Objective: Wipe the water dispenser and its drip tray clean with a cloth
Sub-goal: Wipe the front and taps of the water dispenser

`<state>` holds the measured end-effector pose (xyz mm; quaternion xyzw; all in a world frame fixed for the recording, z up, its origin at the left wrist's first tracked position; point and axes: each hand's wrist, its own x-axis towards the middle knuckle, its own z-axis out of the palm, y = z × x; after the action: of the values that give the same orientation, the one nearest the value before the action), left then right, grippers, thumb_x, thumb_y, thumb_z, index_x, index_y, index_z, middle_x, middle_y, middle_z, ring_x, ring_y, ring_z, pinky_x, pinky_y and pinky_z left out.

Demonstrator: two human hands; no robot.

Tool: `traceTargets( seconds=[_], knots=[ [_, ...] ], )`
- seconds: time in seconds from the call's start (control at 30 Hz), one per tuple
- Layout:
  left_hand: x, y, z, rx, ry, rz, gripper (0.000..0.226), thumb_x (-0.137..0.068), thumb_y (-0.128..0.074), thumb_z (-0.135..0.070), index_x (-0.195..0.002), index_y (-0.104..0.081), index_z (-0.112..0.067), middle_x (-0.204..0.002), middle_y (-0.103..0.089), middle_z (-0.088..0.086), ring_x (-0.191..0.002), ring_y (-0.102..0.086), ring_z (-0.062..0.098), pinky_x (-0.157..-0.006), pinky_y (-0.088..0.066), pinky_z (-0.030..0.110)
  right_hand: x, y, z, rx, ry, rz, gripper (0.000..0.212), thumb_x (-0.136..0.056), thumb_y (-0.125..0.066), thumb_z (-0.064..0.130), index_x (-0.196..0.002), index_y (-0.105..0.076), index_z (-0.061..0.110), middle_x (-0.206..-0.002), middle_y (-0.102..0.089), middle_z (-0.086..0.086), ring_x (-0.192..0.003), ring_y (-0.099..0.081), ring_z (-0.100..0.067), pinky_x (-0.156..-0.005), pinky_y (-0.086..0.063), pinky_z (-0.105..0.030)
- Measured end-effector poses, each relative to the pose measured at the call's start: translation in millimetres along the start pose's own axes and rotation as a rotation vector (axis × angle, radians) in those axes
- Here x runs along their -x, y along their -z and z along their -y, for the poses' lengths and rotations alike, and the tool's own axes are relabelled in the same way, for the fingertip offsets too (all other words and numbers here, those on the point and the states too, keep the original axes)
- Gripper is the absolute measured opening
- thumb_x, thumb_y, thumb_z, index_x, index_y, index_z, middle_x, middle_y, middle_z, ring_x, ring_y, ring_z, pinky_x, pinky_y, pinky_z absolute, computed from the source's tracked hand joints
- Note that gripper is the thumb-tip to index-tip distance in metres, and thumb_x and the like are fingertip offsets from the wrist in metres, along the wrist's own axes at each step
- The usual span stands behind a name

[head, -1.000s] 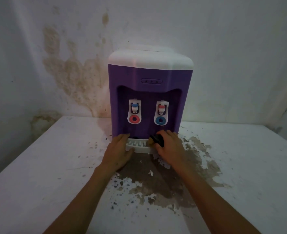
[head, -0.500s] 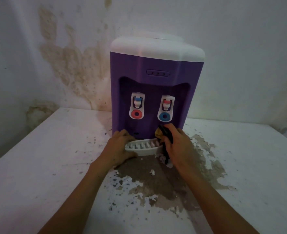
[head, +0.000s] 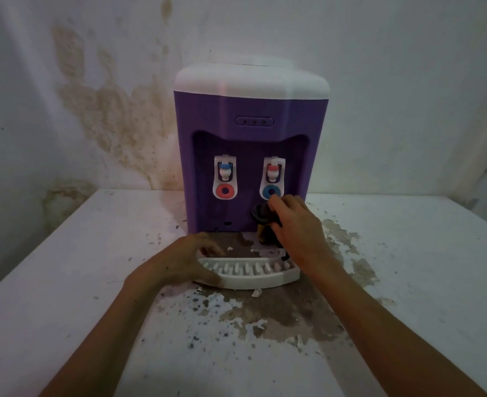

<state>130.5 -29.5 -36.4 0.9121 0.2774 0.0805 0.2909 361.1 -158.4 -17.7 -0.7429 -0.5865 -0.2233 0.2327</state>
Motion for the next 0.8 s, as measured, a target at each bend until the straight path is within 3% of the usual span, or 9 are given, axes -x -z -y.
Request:
traceTargets(
  seconds=[0.1,0.2,0.27,0.33,0.4,0.53,0.8],
  knots=[
    [-1,7,-9,0.065,0.100,-0.089,0.057,-0.061,-0.089,-0.058,-0.108,-0.068,-0.033,-0.108,-0.060,-0.018,-0.098,-0.056,-0.003,-0.075,-0.043,0.016,-1,-5,-1,0.067,-0.043,0.094,0.048,-0.085,-0.072,0.016,-0.128,-0.053,0.014,-0.121,-0.057,-0.007,-0.111,-0.053,-0.025,-0.070,-0.059,-0.041],
    [-14,11,-11,0.115,0.223,-0.482,0.049,-0.071,-0.085,-0.055,-0.094,-0.062,-0.018,-0.093,-0.065,-0.004,-0.087,-0.063,0.014,-0.066,-0.047,0.026,-8,-11,3,0.118,-0.147,0.140,0.042,-0.089,-0.069,0.020,-0.127,-0.054,0.009,-0.119,-0.060,-0.009,-0.113,-0.054,-0.026,-0.080,-0.057,-0.038],
    [-26,13,-8,0.096,0.308,-0.641,0.058,-0.076,-0.084,-0.050,-0.104,-0.054,-0.009,-0.103,-0.061,0.003,-0.091,-0.061,0.023,-0.069,-0.049,0.033,-13,-14,8,0.190,-0.192,0.156,0.033,-0.090,-0.067,0.018,-0.120,-0.058,0.007,-0.114,-0.063,-0.010,-0.110,-0.056,-0.026,-0.078,-0.057,-0.037],
    [-38,14,-6,0.074,0.340,-0.663,0.070,-0.077,-0.084,-0.050,-0.120,-0.050,-0.005,-0.114,-0.058,0.010,-0.100,-0.060,0.029,-0.077,-0.053,0.040,-15,-16,17,0.271,-0.223,0.197,0.024,-0.084,-0.073,0.015,-0.106,-0.067,0.008,-0.103,-0.066,-0.009,-0.100,-0.061,-0.025,-0.067,-0.057,-0.037],
    [-45,13,-5,0.026,0.333,-0.665,0.063,-0.082,-0.080,-0.045,-0.123,-0.053,-0.005,-0.118,-0.062,0.013,-0.102,-0.063,0.034,-0.084,-0.056,0.045,-14,-14,22,0.328,-0.246,0.214,0.015,-0.073,-0.081,0.012,-0.086,-0.074,0.010,-0.090,-0.067,-0.008,-0.088,-0.064,-0.025,-0.056,-0.052,-0.036],
    [-47,14,2,0.006,0.299,-0.730,0.043,-0.089,-0.075,-0.032,-0.117,-0.061,-0.003,-0.111,-0.070,0.015,-0.093,-0.066,0.033,-0.079,-0.054,0.039,-16,-15,20,0.394,-0.278,0.247,0.016,-0.098,-0.053,0.009,-0.109,-0.064,0.011,-0.104,-0.069,-0.008,-0.094,-0.069,-0.027,-0.066,-0.047,-0.036],
    [-46,27,8,0.125,0.322,-0.714,0.047,-0.078,-0.084,-0.033,-0.111,-0.065,-0.005,-0.102,-0.073,0.013,-0.081,-0.065,0.026,-0.077,-0.053,0.034,-29,-34,32,0.122,-0.419,0.243,0.020,-0.099,-0.043,0.000,-0.108,-0.060,0.003,-0.109,-0.065,-0.017,-0.101,-0.063,-0.037,-0.078,-0.049,-0.042]
  ],
)
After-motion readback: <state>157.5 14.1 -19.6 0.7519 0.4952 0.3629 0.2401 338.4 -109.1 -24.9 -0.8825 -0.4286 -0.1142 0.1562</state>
